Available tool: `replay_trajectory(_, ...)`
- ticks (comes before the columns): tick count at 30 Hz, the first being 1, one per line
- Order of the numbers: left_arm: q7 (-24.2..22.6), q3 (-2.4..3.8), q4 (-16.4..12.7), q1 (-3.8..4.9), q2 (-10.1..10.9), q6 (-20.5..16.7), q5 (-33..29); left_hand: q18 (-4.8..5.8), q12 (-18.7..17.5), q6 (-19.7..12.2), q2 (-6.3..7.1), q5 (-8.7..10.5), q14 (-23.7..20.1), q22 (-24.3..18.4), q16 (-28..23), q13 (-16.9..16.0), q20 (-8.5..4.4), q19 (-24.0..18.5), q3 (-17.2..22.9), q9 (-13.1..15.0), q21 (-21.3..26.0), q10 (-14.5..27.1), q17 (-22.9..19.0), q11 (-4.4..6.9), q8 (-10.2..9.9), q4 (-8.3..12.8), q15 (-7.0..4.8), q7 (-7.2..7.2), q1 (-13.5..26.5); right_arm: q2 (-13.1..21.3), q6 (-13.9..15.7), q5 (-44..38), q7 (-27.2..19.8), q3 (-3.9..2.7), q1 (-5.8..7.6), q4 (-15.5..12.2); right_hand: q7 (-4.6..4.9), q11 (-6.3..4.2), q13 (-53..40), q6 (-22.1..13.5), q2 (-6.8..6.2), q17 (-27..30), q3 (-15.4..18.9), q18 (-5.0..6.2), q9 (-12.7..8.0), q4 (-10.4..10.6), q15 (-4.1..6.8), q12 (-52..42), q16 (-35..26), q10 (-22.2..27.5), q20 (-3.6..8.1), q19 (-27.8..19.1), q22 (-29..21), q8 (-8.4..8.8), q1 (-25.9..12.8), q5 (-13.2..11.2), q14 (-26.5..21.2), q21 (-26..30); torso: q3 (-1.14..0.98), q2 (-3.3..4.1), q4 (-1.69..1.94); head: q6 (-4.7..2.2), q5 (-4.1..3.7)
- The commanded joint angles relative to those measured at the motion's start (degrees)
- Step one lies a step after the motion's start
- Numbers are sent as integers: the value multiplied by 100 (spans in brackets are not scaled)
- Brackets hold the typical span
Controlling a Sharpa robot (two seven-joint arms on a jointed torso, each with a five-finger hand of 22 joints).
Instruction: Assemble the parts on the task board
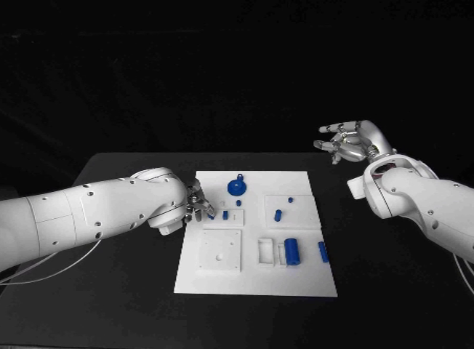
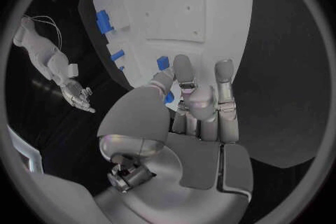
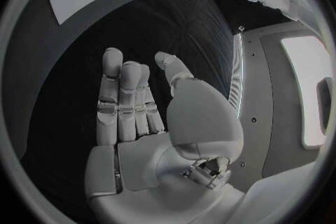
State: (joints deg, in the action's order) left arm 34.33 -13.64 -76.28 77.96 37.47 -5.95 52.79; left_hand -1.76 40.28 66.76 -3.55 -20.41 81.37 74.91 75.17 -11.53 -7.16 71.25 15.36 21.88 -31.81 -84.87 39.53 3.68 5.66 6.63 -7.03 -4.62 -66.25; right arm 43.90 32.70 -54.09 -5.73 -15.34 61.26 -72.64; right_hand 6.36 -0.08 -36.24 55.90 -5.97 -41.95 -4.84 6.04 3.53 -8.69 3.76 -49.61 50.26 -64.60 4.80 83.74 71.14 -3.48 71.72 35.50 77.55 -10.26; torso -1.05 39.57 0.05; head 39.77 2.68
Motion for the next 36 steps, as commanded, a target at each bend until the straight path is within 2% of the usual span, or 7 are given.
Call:
replay_trajectory(1,72,-26,5,-45,12,239,87,-49,-14,1287,-32,17,6,114,-39,5,29,-13,15,764,-9,-199,-5,106,33,-30,-4,657,-30,4,-67,-9,-25,-4,-5,-15,27,9,9,-15,-12,6,-5,37,-7,17,2,-10,26,34,3,200,8,3,-35,28,-51,23,1,0,7,-1,4)
replay_trajectory(9,73,-26,7,-48,19,341,78,-40,20,1342,-44,27,9,116,-20,-24,25,-16,-22,731,-7,-199,26,96,37,-102,-5,667,37,6,-69,-9,-24,-4,-7,-16,27,9,9,-15,-12,6,-5,37,-7,17,2,-10,26,34,3,200,8,3,-35,28,-51,23,1,2,-1,7,21)
replay_trajectory(18,15,-26,27,-49,4,451,22,-4,41,1487,-122,6,6,116,41,-156,9,-25,-35,439,-24,-196,99,107,-10,-197,-3,688,256,8,-71,-9,-24,-4,-11,-14,27,9,9,-15,-12,6,-5,37,-7,17,2,-10,26,34,3,200,8,3,-35,28,-51,23,-1,1,-3,15,22)
replay_trajectory(28,-18,-25,101,-49,-32,446,-9,2,39,1518,-244,-7,9,117,68,-219,4,-22,50,302,-30,-197,129,110,35,-113,-6,691,446,8,-69,-10,-24,-4,-17,-12,26,8,9,-9,-11,6,-6,37,-6,15,2,-9,26,34,3,199,9,2,-32,30,-51,22,-8,6,-5,11,25)
replay_trajectory(36,-29,-25,175,-49,-77,414,-14,-2,29,1509,-261,19,5,115,65,-228,6,-25,71,280,-31,-197,114,110,43,-70,-5,687,424,-1,-71,-10,-26,-4,-32,-4,25,7,9,5,-10,6,-9,37,-6,11,2,-8,27,35,3,198,12,1,-27,35,-51,22,-8,5,-5,15,12)
